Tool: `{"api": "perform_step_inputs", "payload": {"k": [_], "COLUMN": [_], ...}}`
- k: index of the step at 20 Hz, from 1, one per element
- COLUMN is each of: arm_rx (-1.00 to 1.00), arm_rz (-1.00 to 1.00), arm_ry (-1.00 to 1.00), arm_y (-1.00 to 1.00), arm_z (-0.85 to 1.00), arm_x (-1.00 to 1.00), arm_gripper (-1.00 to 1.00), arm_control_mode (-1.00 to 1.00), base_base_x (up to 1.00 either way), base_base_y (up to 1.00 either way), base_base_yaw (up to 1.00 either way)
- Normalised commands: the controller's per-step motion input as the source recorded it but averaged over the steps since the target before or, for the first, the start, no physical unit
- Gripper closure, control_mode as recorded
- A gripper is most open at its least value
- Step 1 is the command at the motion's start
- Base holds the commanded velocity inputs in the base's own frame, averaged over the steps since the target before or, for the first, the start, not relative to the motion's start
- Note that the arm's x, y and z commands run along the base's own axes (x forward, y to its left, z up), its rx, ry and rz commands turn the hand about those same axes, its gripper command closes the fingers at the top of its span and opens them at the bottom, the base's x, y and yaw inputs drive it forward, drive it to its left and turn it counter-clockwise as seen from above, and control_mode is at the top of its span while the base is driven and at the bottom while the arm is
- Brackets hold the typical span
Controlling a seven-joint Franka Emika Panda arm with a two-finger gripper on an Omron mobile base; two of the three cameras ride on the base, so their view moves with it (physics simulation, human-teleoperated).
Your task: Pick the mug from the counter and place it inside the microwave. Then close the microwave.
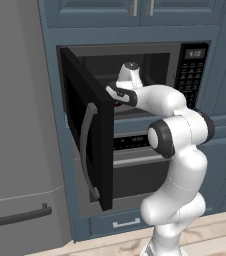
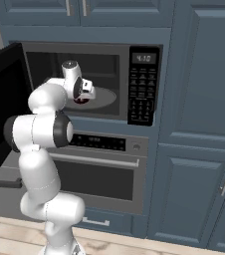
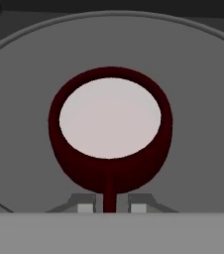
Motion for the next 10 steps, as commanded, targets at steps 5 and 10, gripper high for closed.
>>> {"api": "perform_step_inputs", "payload": {"k": [5, 10], "arm_rx": [0.00, 0.00], "arm_rz": [0.00, 0.00], "arm_ry": [0.00, 0.00], "arm_y": [0.00, 0.00], "arm_z": [0.00, 0.01], "arm_x": [0.00, -0.03], "arm_gripper": [-1.00, -1.00], "arm_control_mode": [-1.00, -1.00], "base_base_x": [0.00, 0.00], "base_base_y": [0.00, 0.00], "base_base_yaw": [0.00, 0.00]}}
